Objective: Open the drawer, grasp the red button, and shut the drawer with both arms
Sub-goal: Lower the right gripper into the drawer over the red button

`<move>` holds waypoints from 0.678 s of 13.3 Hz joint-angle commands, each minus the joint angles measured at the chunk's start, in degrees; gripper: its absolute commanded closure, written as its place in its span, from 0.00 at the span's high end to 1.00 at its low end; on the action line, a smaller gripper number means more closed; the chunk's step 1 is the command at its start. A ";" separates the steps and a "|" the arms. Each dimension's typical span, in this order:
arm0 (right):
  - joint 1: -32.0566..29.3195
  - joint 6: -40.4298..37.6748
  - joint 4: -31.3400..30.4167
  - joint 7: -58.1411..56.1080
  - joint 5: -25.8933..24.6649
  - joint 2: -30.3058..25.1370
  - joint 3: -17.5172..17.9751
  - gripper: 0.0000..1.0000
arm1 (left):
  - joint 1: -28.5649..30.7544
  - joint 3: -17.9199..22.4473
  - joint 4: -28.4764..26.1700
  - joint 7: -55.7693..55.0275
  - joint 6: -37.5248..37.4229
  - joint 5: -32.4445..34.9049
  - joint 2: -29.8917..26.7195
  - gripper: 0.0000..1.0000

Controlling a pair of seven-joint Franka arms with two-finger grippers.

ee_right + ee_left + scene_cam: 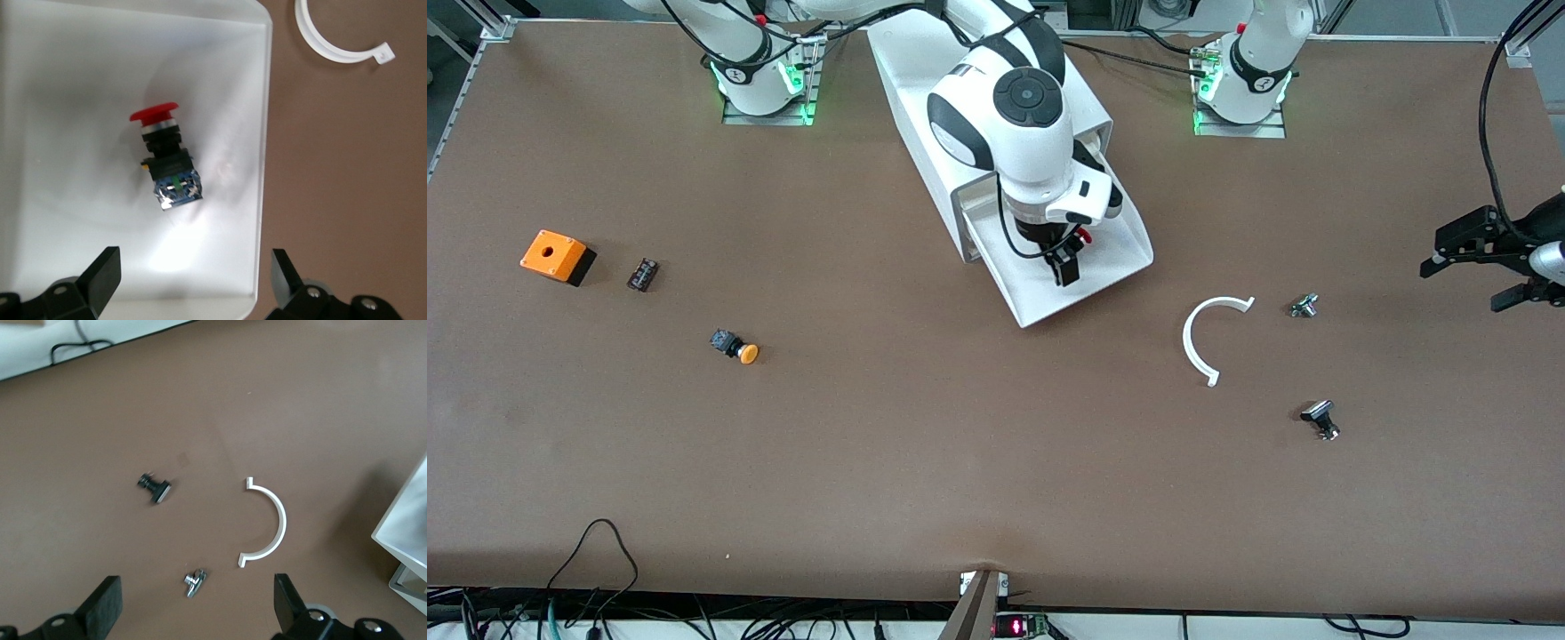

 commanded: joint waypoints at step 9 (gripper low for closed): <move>3.46 -0.94 1.76 -0.90 -0.93 5.06 -0.09 0.99 | -3.52 -8.51 4.14 -38.35 -7.92 16.22 0.43 1.00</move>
